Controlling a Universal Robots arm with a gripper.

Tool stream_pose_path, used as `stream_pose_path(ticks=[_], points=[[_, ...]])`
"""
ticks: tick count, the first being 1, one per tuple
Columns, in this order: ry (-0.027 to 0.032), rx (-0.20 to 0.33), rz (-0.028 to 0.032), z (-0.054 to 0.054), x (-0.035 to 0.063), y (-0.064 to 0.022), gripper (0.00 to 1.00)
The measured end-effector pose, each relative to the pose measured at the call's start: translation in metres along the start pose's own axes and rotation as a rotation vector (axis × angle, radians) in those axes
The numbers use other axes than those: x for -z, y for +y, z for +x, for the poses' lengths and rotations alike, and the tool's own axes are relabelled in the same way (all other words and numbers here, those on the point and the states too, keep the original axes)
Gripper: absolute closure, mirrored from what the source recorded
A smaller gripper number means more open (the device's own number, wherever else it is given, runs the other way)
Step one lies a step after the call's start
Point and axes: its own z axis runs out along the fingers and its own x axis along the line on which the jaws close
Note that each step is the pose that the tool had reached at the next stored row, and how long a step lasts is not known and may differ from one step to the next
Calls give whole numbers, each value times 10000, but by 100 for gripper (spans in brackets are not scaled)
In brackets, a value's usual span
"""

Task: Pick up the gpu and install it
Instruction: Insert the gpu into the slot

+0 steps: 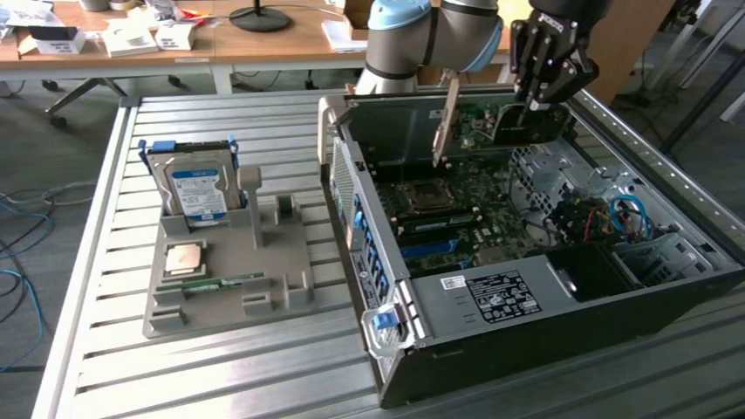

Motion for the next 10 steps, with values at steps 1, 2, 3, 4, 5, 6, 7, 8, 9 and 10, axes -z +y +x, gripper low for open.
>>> stream_pose_path(ticks=[1,2,3,4,5,6,7,8,9,10], points=[[0,29,1,0,0,3,74],[0,34,1,0,-1,3,74],[0,35,1,0,-1,3,74],[0,35,1,0,-1,3,74],[-1,35,1,0,-1,3,74],[-1,35,1,0,-1,3,74],[0,35,1,0,-1,4,74],[-1,34,1,0,-2,4,74],[-4,35,2,-1,-6,4,74],[-4,34,2,0,-12,4,74]])
